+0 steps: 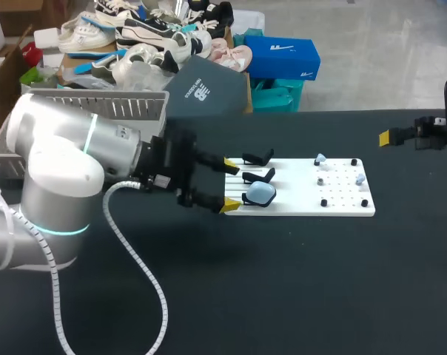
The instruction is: Pick up each earbud case from the left stands, insert the matching earbuds, close the lid, and place the case in the box.
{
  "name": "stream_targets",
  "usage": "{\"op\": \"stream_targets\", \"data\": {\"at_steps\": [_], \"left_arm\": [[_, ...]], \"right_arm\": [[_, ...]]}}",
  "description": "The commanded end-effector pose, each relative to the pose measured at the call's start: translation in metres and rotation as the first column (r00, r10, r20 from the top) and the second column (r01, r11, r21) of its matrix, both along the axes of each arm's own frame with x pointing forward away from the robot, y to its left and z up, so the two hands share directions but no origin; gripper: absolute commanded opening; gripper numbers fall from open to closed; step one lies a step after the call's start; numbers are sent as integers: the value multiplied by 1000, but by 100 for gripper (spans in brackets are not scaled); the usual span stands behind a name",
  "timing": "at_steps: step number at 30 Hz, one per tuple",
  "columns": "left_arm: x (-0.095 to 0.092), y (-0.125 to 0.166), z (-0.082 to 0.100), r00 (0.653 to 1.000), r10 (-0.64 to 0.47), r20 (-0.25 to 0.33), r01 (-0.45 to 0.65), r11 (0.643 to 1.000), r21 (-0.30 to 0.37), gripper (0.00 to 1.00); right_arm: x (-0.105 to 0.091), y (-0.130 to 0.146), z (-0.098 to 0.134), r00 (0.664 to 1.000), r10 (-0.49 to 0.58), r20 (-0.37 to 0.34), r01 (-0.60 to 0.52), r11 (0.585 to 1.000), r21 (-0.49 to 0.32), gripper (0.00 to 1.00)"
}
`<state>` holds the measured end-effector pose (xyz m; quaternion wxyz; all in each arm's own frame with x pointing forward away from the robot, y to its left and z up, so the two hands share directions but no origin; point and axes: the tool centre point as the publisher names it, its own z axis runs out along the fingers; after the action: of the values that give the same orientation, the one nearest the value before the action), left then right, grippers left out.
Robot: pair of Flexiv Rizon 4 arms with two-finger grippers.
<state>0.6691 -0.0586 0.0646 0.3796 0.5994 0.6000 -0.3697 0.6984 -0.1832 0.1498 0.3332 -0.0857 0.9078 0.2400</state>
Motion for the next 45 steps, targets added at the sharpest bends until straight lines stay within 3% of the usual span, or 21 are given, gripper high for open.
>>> {"op": "stream_targets", "data": {"at_steps": [1, 22, 45], "left_arm": [[8, -13, -11, 1000, -2, 8, 2, 1000, 9, 100], [16, -34, -42, 1000, -15, 8, 14, 998, 60, 100], [34, -38, -50, 999, 22, -38, -19, 998, 65, 100]], "right_arm": [[0, -1, -1, 1000, 3, 0, -3, 1000, 1, 100], [0, -1, -1, 1000, 3, 0, -3, 1000, 1, 100], [0, -1, -1, 1000, 3, 0, -3, 1000, 1, 100]]}}
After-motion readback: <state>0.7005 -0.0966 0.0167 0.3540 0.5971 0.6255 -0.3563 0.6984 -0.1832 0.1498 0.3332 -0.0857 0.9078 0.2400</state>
